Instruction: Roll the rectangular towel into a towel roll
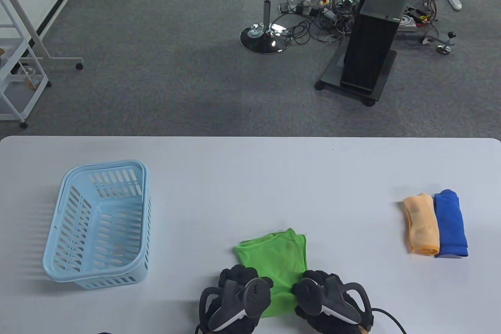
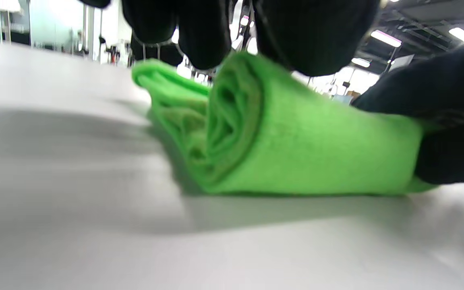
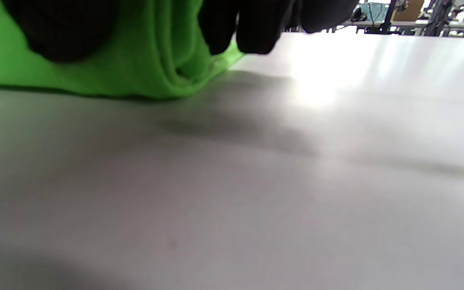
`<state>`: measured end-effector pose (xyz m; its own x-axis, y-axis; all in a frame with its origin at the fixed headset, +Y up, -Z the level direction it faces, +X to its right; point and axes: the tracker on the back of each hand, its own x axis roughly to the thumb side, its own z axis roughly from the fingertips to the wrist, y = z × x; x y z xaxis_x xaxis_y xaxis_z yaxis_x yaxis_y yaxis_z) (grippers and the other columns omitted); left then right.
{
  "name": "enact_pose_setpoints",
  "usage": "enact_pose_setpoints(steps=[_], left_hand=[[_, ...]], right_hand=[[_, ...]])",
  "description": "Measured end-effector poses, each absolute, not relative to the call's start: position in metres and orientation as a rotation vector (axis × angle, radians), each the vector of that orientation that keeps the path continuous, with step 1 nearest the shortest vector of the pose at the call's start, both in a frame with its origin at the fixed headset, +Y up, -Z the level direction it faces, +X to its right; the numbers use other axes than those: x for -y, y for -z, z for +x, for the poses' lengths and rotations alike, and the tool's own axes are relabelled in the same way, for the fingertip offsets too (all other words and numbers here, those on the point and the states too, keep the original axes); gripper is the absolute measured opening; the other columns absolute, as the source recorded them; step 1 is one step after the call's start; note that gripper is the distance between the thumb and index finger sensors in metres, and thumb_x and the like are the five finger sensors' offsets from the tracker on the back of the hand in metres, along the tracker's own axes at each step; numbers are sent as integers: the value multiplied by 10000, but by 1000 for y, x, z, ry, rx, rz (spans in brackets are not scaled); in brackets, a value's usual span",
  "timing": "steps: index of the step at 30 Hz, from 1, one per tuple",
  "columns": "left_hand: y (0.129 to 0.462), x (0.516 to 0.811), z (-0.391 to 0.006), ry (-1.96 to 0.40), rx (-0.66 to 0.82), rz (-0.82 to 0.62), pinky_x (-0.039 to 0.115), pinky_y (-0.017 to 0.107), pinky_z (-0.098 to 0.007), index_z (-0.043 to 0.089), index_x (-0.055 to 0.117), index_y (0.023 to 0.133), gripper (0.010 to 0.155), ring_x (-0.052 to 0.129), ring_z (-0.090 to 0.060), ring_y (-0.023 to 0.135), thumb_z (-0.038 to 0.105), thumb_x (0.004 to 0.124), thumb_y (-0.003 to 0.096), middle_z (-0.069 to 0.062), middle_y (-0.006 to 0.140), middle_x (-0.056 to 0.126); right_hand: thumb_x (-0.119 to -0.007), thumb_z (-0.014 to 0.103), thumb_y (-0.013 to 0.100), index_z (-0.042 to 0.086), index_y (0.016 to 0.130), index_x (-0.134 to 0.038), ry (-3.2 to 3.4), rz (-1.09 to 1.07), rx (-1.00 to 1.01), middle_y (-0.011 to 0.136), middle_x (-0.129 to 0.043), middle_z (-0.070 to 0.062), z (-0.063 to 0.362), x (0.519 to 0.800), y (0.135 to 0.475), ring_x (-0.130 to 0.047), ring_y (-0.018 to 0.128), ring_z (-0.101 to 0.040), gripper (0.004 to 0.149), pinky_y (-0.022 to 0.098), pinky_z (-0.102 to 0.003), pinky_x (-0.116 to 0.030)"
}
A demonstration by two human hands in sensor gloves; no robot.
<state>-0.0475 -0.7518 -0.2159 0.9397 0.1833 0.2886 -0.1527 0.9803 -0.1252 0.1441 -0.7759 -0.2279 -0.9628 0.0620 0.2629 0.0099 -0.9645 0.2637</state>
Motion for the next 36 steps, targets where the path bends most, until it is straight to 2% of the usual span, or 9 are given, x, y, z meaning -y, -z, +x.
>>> enact_pose_setpoints(steps=[7,13,15,17,20,28,32,34,36], left_hand=[[211,760,-25,14,421,-161,375,699,-654,331,732,928,655,473,-432,1001,589,728,326,-130,1055,607],[214,772,-21,196,308,-263,413,708,-654,371,653,980,688,508,-426,1010,537,803,330,-105,1067,621],[216,772,-22,116,301,-245,436,701,-650,331,719,951,640,542,-418,999,502,804,341,-107,1045,661],[216,771,-24,89,293,-248,440,701,-649,304,760,931,614,554,-415,996,484,795,345,-109,1032,681],[216,771,-28,57,292,-247,447,699,-646,273,793,916,596,563,-413,992,472,758,355,-104,1022,699],[218,773,-34,-44,316,-294,424,694,-663,244,833,880,581,569,-412,988,462,685,361,-100,998,723],[218,774,-36,-119,325,-317,434,688,-657,212,857,862,587,570,-418,979,469,666,370,-116,980,731],[218,773,-36,-112,325,-291,438,687,-656,237,809,894,588,569,-417,979,480,677,375,-119,995,710],[217,771,-36,-111,318,-251,429,693,-654,308,554,1000,639,540,-424,988,459,697,395,-133,1068,523]], right_hand=[[-711,477,291,273,859,-748,-3030,402,-372,1005,-472,-89,149,774,229,-533,959,-332,605,700,-604,-466],[-679,512,291,241,823,-792,-2996,399,-403,1001,-486,-89,149,775,229,-543,956,-331,608,695,-604,-475],[-682,516,292,255,872,-744,-3000,394,-391,1003,-480,-90,149,775,229,-543,956,-330,639,696,-602,-475],[-704,493,296,259,976,-516,-2993,376,-314,1011,-421,-90,152,772,229,-521,962,-322,744,702,-596,-470],[-757,418,300,284,946,-532,-2909,350,-173,1004,-424,-81,155,764,230,-528,957,-315,697,702,-593,-471],[-782,466,272,302,973,-522,-2978,400,-323,1019,-375,-96,152,774,229,-493,968,-329,765,704,-600,-455],[-760,441,289,290,943,-598,-3000,374,-367,1017,-397,-94,150,776,230,-507,964,-331,690,702,-597,-464],[-751,413,295,261,913,-660,-2985,364,-352,1009,-435,-90,150,775,230,-531,956,-329,642,698,-598,-475],[-742,418,294,236,889,-704,-2988,362,-346,1004,-457,-86,150,775,230,-546,953,-325,623,695,-597,-484]])
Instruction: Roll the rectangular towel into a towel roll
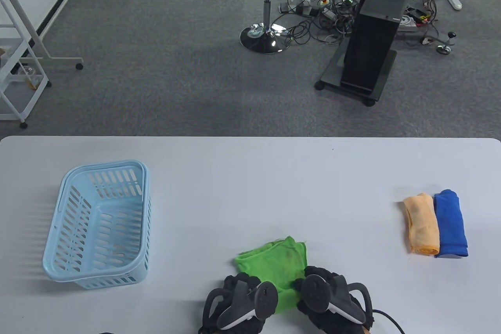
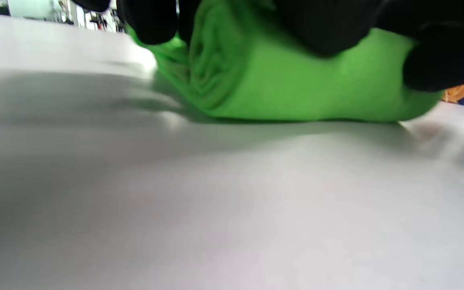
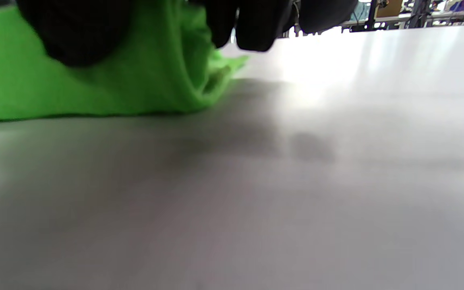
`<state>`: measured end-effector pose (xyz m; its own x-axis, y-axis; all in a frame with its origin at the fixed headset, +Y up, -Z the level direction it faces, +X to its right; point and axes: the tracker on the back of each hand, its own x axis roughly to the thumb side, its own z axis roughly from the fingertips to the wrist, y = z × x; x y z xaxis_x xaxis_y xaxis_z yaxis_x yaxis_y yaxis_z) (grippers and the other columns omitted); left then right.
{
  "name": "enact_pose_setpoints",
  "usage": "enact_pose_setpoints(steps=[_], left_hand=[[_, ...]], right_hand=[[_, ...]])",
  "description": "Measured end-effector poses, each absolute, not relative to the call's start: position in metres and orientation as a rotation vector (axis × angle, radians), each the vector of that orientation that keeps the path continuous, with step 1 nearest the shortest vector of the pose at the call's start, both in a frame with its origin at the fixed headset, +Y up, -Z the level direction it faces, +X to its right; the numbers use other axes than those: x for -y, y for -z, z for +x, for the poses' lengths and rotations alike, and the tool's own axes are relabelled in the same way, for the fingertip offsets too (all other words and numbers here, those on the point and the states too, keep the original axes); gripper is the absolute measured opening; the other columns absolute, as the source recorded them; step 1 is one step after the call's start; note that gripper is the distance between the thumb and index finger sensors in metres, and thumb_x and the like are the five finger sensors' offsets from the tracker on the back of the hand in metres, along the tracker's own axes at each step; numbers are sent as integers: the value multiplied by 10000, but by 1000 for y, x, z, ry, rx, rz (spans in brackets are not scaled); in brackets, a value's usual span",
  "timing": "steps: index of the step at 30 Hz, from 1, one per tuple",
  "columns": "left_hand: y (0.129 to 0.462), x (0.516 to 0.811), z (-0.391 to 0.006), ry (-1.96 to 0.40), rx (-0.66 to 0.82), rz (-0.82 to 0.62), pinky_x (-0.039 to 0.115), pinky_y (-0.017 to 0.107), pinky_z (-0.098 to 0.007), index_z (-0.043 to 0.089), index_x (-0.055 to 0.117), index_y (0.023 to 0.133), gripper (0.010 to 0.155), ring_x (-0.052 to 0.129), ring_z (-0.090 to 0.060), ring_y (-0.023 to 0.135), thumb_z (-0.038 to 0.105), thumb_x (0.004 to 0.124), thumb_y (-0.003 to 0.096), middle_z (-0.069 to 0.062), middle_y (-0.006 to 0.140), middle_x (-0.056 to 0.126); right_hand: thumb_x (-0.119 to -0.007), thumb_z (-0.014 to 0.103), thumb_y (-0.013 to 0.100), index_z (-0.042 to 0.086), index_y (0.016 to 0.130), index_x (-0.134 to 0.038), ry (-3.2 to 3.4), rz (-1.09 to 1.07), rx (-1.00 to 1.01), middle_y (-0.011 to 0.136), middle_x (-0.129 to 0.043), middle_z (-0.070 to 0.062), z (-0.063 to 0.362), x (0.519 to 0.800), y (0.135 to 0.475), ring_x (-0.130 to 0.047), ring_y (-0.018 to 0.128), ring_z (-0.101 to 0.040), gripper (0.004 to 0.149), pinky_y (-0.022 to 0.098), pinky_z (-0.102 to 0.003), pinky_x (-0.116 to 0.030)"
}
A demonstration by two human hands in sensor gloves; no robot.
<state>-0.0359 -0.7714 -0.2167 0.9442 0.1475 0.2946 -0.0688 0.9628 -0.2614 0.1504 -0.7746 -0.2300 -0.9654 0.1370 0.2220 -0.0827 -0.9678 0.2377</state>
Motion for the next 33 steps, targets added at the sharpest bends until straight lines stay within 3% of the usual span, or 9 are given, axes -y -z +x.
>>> enact_pose_setpoints(steps=[3,5,7,12,17,20,23,28,33], left_hand=[[214,764,-32,-92,349,-118,420,699,-653,403,465,953,612,535,-402,989,409,736,404,-136,1087,383],[214,765,-29,-74,364,-156,422,696,-652,383,618,933,553,541,-411,987,458,705,392,-133,1084,443],[214,769,-28,-37,362,-232,427,697,-648,377,588,973,630,528,-421,993,535,661,368,-150,1095,428],[214,769,-27,19,352,-240,433,699,-653,373,561,1016,747,530,-432,1000,554,781,325,-143,1099,480],[217,774,-25,78,311,-238,458,696,-651,359,552,1016,715,566,-423,993,443,816,356,-127,1085,534],[218,773,-25,93,291,-202,487,691,-648,296,647,979,634,620,-416,975,397,802,373,-118,1046,631],[219,771,-27,71,290,-195,447,699,-647,263,690,954,603,531,-418,1001,392,799,374,-114,1080,522],[220,770,-32,2,282,-228,500,694,-639,284,708,946,584,631,-407,990,384,783,374,-70,996,746],[220,766,-36,-51,277,-224,572,672,-637,293,770,918,567,818,-363,896,409,749,364,-74,815,943]], right_hand=[[-712,443,297,215,853,-762,-2971,355,-345,994,-494,-82,153,774,230,-570,945,-324,603,690,-596,-497],[-689,458,299,213,834,-789,-2957,349,-347,989,-514,-78,155,774,230,-583,941,-321,596,688,-596,-501],[-671,445,306,194,803,-827,-2933,350,-351,974,-556,-54,155,774,231,-608,933,-312,579,686,-594,-510],[-665,461,305,197,781,-862,-2921,339,-335,952,-612,-53,157,773,231,-644,919,-307,578,679,-593,-528],[-689,480,304,197,929,-674,-2893,306,-284,998,-478,-86,159,770,231,-549,951,-322,686,691,-589,-499],[-726,481,292,229,942,-643,-2849,322,-253,1002,-470,-83,160,767,230,-544,954,-319,703,694,-591,-491],[-730,504,284,235,953,-627,-2859,335,-276,1005,-461,-79,160,769,230,-538,956,-320,728,695,-591,-489],[-766,506,269,231,977,-577,-2925,355,-390,1016,-425,-89,156,774,230,-507,965,-336,783,699,-602,-465],[-734,455,299,206,964,-615,-2893,320,-434,1009,-454,-92,156,775,230,-526,960,-335,721,696,-600,-476]])
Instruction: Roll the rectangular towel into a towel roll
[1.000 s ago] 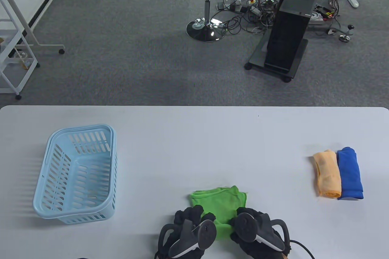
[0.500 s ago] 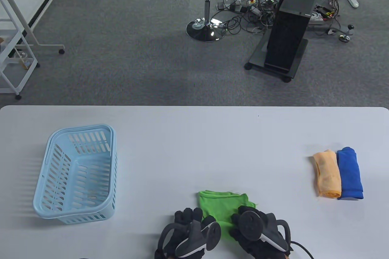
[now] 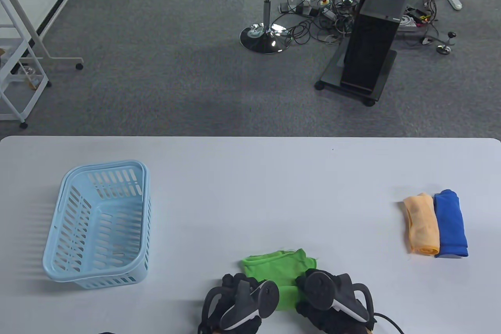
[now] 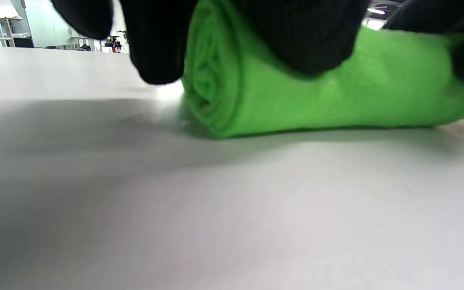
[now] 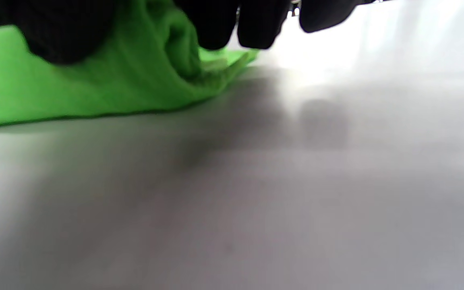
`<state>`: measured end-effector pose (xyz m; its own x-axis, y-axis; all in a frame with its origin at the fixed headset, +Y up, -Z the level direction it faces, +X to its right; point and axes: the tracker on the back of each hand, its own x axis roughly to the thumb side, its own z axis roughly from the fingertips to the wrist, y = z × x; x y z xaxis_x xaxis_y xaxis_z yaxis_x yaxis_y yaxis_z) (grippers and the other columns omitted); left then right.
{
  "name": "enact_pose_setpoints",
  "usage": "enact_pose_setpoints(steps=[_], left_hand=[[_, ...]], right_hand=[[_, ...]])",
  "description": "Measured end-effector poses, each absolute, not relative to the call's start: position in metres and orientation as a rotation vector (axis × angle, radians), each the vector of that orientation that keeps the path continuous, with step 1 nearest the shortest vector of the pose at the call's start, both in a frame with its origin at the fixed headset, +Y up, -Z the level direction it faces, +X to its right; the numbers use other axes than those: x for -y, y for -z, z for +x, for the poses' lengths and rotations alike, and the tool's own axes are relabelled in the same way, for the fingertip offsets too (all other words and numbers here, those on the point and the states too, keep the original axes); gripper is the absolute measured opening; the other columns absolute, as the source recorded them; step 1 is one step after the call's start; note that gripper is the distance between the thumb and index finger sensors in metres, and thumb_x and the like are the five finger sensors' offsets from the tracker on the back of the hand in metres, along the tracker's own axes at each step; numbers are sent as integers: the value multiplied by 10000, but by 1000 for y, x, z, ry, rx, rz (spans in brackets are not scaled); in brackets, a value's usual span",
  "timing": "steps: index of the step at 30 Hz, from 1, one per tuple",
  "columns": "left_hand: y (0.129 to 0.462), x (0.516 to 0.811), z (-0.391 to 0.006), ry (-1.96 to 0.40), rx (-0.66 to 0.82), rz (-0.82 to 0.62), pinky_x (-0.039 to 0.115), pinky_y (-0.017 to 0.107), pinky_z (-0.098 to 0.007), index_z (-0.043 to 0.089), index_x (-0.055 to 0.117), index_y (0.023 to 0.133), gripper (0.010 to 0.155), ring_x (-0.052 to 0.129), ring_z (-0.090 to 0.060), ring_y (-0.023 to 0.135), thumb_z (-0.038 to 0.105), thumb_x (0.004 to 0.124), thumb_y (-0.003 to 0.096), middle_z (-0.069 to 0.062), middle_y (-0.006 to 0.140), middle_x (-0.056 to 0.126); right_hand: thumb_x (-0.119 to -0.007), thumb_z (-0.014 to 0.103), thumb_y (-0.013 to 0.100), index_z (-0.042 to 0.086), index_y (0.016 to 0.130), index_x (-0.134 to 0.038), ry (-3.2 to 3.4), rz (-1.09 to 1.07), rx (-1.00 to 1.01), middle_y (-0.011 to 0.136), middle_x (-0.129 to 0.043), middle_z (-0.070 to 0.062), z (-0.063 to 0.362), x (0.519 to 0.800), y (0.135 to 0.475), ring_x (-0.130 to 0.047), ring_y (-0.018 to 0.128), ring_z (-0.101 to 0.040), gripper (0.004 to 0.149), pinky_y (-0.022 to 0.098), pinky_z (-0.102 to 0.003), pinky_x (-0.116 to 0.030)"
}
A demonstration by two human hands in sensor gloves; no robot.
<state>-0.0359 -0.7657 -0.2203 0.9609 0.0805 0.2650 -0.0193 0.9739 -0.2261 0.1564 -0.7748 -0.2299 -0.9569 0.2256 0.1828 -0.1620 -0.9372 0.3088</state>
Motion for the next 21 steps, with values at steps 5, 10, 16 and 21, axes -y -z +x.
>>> enact_pose_setpoints(steps=[5,10,16,21], left_hand=[[219,761,-37,-80,263,-172,610,650,-639,296,702,970,621,903,-360,828,435,743,367,-75,684,1035],[212,749,-31,-4,281,-53,510,695,-655,450,595,951,593,684,-392,972,457,758,380,-85,993,742],[217,771,-28,180,254,-365,393,719,-679,370,551,1047,812,464,-448,1052,607,787,308,-131,1130,512],[221,774,-33,129,229,-346,424,709,-670,341,638,994,726,511,-437,1034,548,802,318,-132,1095,584]], right_hand=[[-667,466,313,215,864,-778,-2864,302,-430,991,-512,-72,160,774,231,-566,948,-328,615,690,-604,-484],[-648,478,314,214,774,-871,-2869,312,-453,982,-545,-57,160,774,231,-579,946,-325,576,690,-610,-477],[-673,502,306,205,841,-786,-2859,296,-462,989,-521,-76,161,774,231,-568,948,-329,622,691,-610,-476],[-732,479,289,269,957,-489,-2830,284,-308,1014,-363,-88,161,766,230,-517,962,-319,741,705,-602,-453]])
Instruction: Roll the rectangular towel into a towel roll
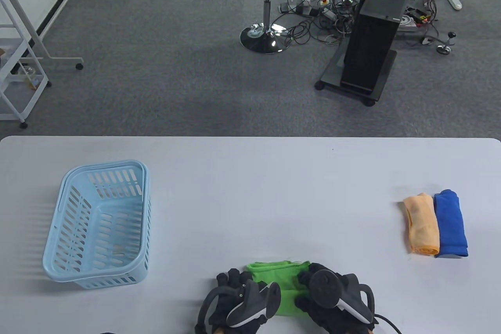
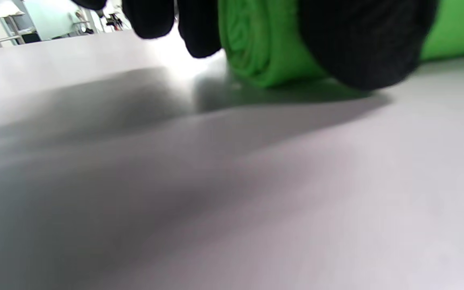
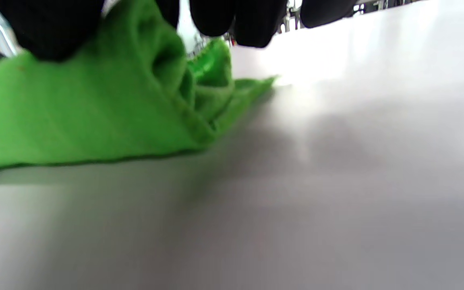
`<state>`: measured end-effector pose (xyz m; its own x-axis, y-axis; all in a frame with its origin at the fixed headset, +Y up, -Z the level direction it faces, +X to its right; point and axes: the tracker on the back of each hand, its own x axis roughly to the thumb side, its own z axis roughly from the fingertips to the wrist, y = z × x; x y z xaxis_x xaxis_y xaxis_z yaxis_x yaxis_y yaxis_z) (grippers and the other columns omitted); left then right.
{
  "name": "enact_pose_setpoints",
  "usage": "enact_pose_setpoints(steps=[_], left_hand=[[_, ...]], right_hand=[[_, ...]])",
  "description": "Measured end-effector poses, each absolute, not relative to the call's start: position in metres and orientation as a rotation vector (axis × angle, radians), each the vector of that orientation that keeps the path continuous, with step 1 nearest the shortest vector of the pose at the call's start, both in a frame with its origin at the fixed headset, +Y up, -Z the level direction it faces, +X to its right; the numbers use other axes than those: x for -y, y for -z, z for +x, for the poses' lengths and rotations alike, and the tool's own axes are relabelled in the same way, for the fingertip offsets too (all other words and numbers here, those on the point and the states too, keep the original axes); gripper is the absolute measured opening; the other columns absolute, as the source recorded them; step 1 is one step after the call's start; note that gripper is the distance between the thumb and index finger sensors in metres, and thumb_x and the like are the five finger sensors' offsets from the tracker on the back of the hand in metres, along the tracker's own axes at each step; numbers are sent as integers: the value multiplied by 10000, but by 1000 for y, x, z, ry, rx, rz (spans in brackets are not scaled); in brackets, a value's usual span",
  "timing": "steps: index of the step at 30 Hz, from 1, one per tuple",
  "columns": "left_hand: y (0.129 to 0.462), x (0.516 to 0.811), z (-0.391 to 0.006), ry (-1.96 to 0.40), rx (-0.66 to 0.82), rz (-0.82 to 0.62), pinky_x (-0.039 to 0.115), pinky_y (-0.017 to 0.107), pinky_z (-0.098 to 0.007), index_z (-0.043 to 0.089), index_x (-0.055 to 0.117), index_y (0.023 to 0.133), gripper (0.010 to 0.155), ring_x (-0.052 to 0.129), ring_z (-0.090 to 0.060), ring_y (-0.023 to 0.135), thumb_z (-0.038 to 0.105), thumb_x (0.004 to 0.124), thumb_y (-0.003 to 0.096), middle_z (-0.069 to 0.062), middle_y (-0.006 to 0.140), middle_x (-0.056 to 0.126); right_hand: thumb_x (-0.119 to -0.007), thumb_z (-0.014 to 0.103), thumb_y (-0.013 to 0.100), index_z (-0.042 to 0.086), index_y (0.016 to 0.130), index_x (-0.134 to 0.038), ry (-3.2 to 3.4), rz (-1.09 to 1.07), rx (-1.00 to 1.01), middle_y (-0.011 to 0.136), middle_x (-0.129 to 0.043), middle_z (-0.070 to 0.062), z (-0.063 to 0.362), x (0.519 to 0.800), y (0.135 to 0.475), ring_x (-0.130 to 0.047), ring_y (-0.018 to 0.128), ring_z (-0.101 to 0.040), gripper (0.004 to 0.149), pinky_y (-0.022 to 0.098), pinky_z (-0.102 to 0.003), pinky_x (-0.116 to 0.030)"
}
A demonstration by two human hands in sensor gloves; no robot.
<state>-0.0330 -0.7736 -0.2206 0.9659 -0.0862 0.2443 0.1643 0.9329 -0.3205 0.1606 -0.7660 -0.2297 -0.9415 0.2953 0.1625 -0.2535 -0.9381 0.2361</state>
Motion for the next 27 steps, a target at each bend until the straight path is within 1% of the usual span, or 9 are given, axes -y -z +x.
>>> enact_pose_setpoints(steps=[4,8,10,12,14,15,18,23,27], left_hand=[[220,772,-35,114,230,-340,429,708,-667,326,681,981,686,525,-437,1029,531,769,333,-137,1082,617],[220,772,-38,59,242,-359,419,707,-670,297,691,986,687,516,-440,1026,520,751,340,-140,1067,625],[220,771,-38,43,262,-363,412,706,-668,263,696,990,697,532,-426,1006,520,742,344,-125,1016,651],[219,770,-36,52,268,-349,420,706,-669,258,691,1006,729,539,-426,1002,545,746,338,-122,1010,657],[218,767,-35,91,265,-319,422,709,-670,249,550,1065,837,535,-421,1009,575,758,322,-115,1024,635],[217,766,-34,98,276,-297,418,712,-670,297,469,1070,860,529,-420,1012,579,773,316,-109,1039,604],[215,764,-31,60,332,-250,409,713,-671,357,416,1043,856,514,-417,1016,565,804,309,-109,1056,551],[215,764,-27,104,341,-220,440,705,-659,352,668,958,659,558,-407,1002,484,811,329,-93,1038,601],[215,762,-29,84,325,-228,453,700,-663,310,765,935,613,609,-403,988,454,781,340,-90,994,710]], right_hand=[[-739,515,268,308,966,-492,-2811,349,-374,1019,-348,-87,158,768,228,-495,968,-325,768,708,-605,-438],[-786,517,252,290,983,-499,-2908,388,-505,1029,-337,-95,153,775,228,-457,980,-342,817,711,-615,-415],[-779,482,270,301,967,-539,-2942,372,-509,1027,-358,-94,152,776,228,-468,978,-341,760,710,-611,-423],[-704,446,309,272,921,-640,-2895,359,-500,1021,-392,-89,152,775,228,-481,973,-338,639,707,-610,-428],[-651,447,322,255,900,-695,-2881,356,-513,1018,-411,-90,153,775,229,-487,970,-341,610,703,-613,-428],[-636,450,325,258,897,-703,-2882,356,-524,1018,-413,-91,154,776,229,-486,970,-342,607,703,-613,-428],[-604,455,332,257,874,-749,-2850,331,-539,1016,-429,-93,158,776,230,-487,969,-343,594,701,-614,-427],[-608,488,331,255,884,-737,-2836,322,-548,1015,-444,-91,159,776,229,-491,970,-341,614,700,-613,-429],[-638,524,305,244,952,-514,-2811,305,-468,1016,-386,-91,159,773,229,-457,977,-336,716,708,-613,-405]])
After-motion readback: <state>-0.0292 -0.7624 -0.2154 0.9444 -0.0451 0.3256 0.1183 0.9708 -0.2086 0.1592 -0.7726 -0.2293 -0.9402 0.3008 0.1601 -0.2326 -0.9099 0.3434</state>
